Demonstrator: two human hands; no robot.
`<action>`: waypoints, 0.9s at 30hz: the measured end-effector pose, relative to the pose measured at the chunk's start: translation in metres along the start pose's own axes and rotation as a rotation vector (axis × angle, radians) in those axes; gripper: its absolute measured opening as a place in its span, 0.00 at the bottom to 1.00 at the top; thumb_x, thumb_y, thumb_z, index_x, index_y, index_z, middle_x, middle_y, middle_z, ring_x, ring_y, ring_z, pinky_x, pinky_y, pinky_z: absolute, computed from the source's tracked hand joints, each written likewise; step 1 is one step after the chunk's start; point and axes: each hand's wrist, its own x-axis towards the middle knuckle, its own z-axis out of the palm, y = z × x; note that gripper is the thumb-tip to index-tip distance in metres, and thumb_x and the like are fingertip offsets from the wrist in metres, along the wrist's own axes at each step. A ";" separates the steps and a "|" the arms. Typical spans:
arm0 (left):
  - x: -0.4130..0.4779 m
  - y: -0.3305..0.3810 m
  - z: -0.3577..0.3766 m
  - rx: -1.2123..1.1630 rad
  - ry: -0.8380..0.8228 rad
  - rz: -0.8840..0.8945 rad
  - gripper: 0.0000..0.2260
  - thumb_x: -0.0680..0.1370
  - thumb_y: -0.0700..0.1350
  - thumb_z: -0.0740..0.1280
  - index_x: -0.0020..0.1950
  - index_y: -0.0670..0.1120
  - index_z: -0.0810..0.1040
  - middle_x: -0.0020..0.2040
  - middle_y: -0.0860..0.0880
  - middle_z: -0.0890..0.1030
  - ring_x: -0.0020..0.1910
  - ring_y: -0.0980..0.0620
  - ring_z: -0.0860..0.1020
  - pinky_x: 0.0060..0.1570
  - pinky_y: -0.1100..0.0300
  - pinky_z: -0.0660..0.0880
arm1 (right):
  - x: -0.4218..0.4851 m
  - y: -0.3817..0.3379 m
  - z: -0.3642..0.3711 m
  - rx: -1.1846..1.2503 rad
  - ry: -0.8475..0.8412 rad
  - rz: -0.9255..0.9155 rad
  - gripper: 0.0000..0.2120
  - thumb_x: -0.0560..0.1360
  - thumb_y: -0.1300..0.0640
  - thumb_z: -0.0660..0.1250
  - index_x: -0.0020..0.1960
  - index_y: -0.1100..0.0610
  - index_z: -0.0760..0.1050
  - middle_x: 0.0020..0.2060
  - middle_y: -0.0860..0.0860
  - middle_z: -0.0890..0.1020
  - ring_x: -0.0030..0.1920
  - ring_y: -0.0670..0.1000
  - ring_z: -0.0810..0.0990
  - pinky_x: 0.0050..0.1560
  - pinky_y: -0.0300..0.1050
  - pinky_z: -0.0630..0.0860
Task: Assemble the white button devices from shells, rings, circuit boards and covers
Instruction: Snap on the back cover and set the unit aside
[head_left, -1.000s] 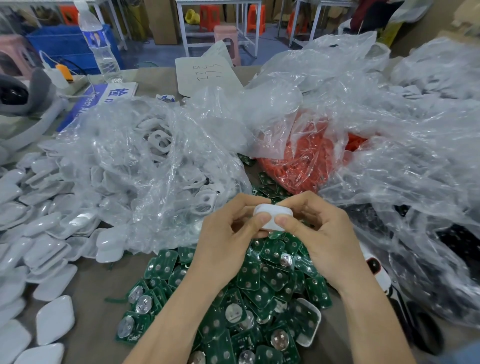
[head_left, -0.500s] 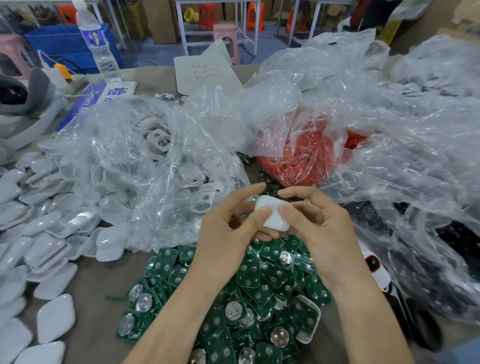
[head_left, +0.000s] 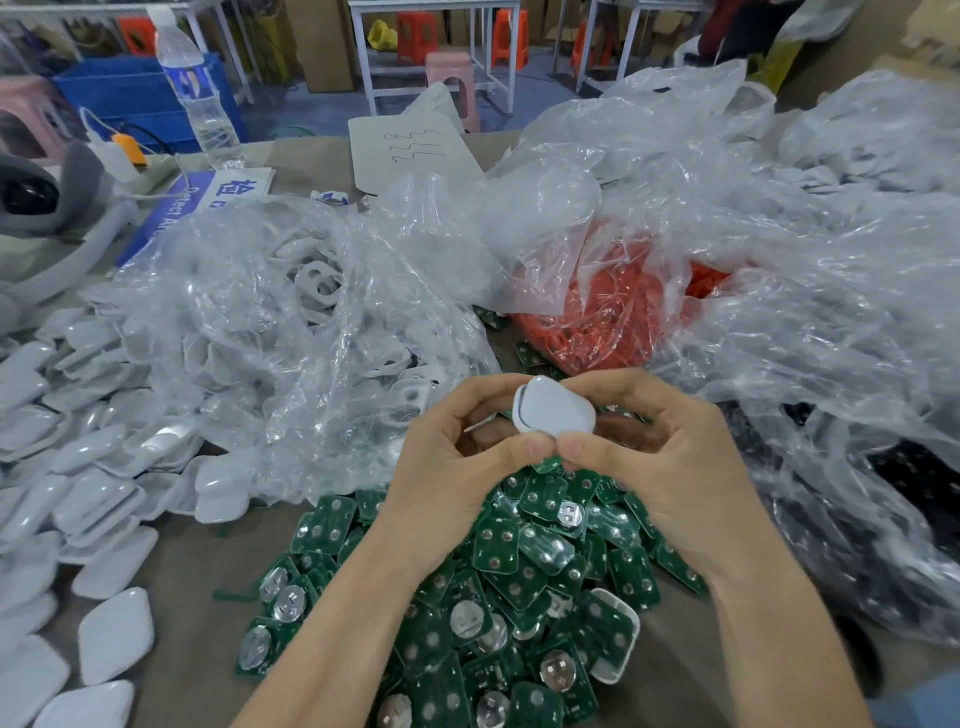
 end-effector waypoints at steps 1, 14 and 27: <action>0.000 0.000 0.000 0.008 0.003 0.004 0.16 0.67 0.40 0.75 0.50 0.58 0.84 0.49 0.52 0.85 0.46 0.55 0.84 0.43 0.66 0.78 | -0.001 -0.001 0.000 -0.022 0.008 -0.002 0.17 0.61 0.49 0.77 0.49 0.46 0.81 0.47 0.47 0.85 0.46 0.51 0.85 0.50 0.56 0.82; -0.001 -0.001 0.000 -0.021 -0.066 -0.042 0.17 0.64 0.47 0.77 0.52 0.57 0.83 0.52 0.50 0.85 0.44 0.51 0.84 0.43 0.63 0.79 | 0.004 -0.004 -0.012 -0.214 -0.034 -0.047 0.17 0.61 0.44 0.75 0.49 0.46 0.83 0.43 0.43 0.85 0.44 0.46 0.84 0.47 0.43 0.81; -0.002 -0.004 0.000 -0.103 -0.064 -0.055 0.16 0.66 0.46 0.76 0.53 0.56 0.84 0.49 0.49 0.85 0.39 0.53 0.83 0.42 0.64 0.78 | 0.003 -0.002 -0.008 -0.362 -0.008 -0.234 0.14 0.67 0.55 0.76 0.52 0.49 0.83 0.44 0.44 0.81 0.45 0.46 0.81 0.46 0.40 0.80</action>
